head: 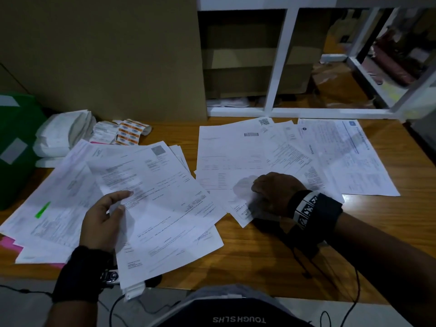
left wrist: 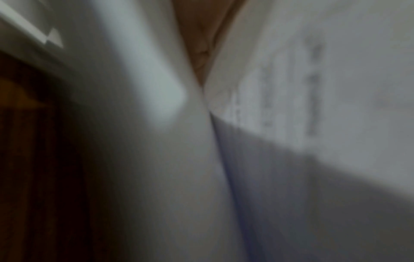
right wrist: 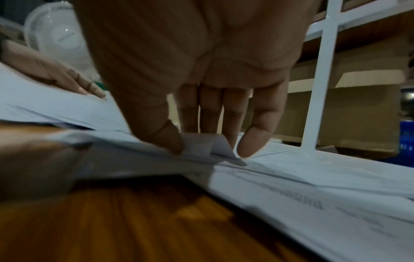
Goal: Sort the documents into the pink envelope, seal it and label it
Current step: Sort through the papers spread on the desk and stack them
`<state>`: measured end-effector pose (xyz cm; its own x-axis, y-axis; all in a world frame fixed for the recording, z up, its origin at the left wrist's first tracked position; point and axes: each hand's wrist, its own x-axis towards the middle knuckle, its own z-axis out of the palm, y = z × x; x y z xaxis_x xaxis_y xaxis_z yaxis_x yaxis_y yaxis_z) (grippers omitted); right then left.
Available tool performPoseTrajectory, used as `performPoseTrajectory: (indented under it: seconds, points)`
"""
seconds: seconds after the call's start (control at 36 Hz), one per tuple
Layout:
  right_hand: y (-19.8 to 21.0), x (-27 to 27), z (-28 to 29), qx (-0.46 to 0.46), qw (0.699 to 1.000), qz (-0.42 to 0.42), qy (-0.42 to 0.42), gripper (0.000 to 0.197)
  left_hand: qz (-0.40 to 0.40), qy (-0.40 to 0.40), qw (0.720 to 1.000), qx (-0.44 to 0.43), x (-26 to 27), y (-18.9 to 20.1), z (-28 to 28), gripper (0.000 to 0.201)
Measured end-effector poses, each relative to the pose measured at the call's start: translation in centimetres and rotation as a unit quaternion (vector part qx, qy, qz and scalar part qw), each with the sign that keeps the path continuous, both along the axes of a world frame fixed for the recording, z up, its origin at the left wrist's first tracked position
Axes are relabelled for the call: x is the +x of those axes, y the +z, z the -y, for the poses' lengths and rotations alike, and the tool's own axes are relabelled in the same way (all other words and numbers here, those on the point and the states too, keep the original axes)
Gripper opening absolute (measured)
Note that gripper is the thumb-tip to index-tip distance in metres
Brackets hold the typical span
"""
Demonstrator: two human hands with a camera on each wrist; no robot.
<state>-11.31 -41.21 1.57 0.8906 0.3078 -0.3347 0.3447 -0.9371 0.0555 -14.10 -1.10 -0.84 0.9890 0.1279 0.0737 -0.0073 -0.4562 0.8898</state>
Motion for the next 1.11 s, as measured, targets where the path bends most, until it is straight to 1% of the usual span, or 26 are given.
performPoseTrajectory:
  seconds: [0.06, 0.11, 0.17, 0.19, 0.28, 0.33, 0.39, 0.44, 0.5, 0.56, 0.58, 0.67, 0.69, 0.75, 0.81, 0.83, 0.86, 0.92, 0.94, 0.97, 1.0, 1.03, 1.06, 1.08, 1.11]
  points:
    - [-0.1, 0.1, 0.0, -0.004, 1.0, 0.014, -0.009, 0.021, -0.003, 0.004, 1.0, 0.001, 0.0, -0.1, -0.1, 0.037]
    - [0.1, 0.3, 0.1, 0.026, 0.999, 0.031, -0.032, 0.024, -0.008, 0.012, 1.0, -0.005, 0.0, -0.1, -0.2, 0.037]
    - [0.4, 0.4, 0.4, 0.102, 0.99, 0.07, -0.062, 0.029, -0.012, 0.018, 1.0, -0.013, -0.1, -0.2, -0.4, 0.036]
    - [0.8, 0.4, 0.5, 0.151, 0.981, 0.097, -0.079, 0.031, -0.011, 0.022, 1.0, -0.014, -0.1, -0.2, -0.5, 0.035]
    - [2.9, 0.7, 0.6, 0.266, 0.936, 0.185, -0.138, 0.029, -0.011, 0.033, 0.999, -0.015, -0.2, -0.3, -0.7, 0.034]
    - [5.1, 0.8, 0.4, 0.325, 0.905, 0.219, -0.166, 0.032, -0.016, 0.038, 0.999, -0.023, -0.1, -0.5, -0.8, 0.034]
    - [7.8, 0.8, -0.4, 0.383, 0.871, 0.234, -0.198, 0.032, -0.019, 0.04, 0.999, -0.029, 0.0, -0.7, -0.8, 0.034]
    - [10.0, 0.7, -2.0, 0.457, 0.833, 0.224, -0.216, 0.03, -0.02, 0.041, 0.998, -0.035, 0.1, -0.8, -0.7, 0.035]
    - [11.2, 0.8, -4.4, 0.525, 0.804, 0.179, -0.214, 0.029, -0.021, 0.039, 0.998, -0.043, 0.2, -0.8, -0.3, 0.036]
    - [11.4, 1.0, -7.3, 0.584, 0.777, 0.093, -0.216, 0.03, -0.031, 0.027, 0.998, -0.049, 0.3, -0.7, 0.2, 0.035]
    - [11.1, 1.2, -8.8, 0.602, 0.767, 0.056, -0.216, 0.03, -0.036, 0.021, 0.998, -0.056, 0.3, -0.6, 0.6, 0.032]
    - [9.3, 1.9, -13.4, 0.619, 0.755, -0.026, -0.215, 0.028, -0.042, 0.025, 0.993, -0.104, 0.1, 0.4, 2.1, 0.019]
    - [8.6, 2.2, -14.8, 0.629, 0.742, -0.058, -0.222, 0.028, -0.04, 0.028, 0.99, -0.131, -0.1, 0.9, 2.7, 0.021]
    - [6.7, 2.8, -17.7, 0.653, 0.708, -0.118, -0.24, 0.026, -0.048, 0.024, 0.98, -0.193, -0.5, 1.3, 3.5, 0.033]
    - [4.9, 3.5, -20.0, 0.669, 0.677, -0.159, -0.261, 0.024, -0.062, 0.012, 0.968, -0.241, -0.7, 1.0, 3.8, 0.043]
    - [4.2, 3.6, -20.9, 0.677, 0.662, -0.177, -0.268, 0.024, -0.063, 0.012, 0.969, -0.239, -0.7, 0.7, 3.8, 0.047]
    - [3.7, 3.7, -21.7, 0.686, 0.645, -0.196, -0.274, 0.027, -0.057, 0.02, 0.974, -0.219, -0.7, 0.2, 3.6, 0.049]
    - [3.0, 3.4, -22.5, 0.704, 0.613, -0.238, -0.27, 0.039, -0.042, 0.039, 0.985, -0.162, -0.5, -0.7, 3.2, 0.04]
    - [2.7, 3.2, -22.7, 0.71, 0.603, -0.257, -0.259, 0.047, -0.039, 0.044, 0.989, -0.137, -0.4, -1.1, 3.0, 0.032]
    - [2.7, 2.8, -22.6, 0.707, 0.607, -0.27, -0.242, 0.054, -0.032, 0.048, 0.993, -0.102, -0.4, -1.4, 2.7, 0.022]
    - [2.5, 2.5, -22.3, 0.691, 0.639, -0.259, -0.217, 0.059, -0.028, 0.054, 0.996, -0.064, -0.3, -1.7, 2.4, 0.022]
    - [2.6, 2.3, -21.8, 0.659, 0.693, -0.226, -0.188, 0.06, -0.032, 0.064, 0.997, -0.041, -0.4, -2.0, 2.1, 0.032]
    - [2.7, 2.1, -21.1, 0.615, 0.751, -0.182, -0.16, 0.058, -0.038, 0.074, 0.996, -0.04, -0.3, -2.3, 1.7, 0.039]
    - [2.8, 2.1, -20.2, 0.57, 0.797, -0.141, -0.14, 0.055, -0.044, 0.083, 0.994, -0.053, -0.3, -2.5, 1.3, 0.044]
    - [2.8, 2.1, -19.2, 0.533, 0.831, -0.104, -0.123, 0.051, -0.047, 0.089, 0.992, -0.07, -0.3, -2.8, 0.9, 0.046]
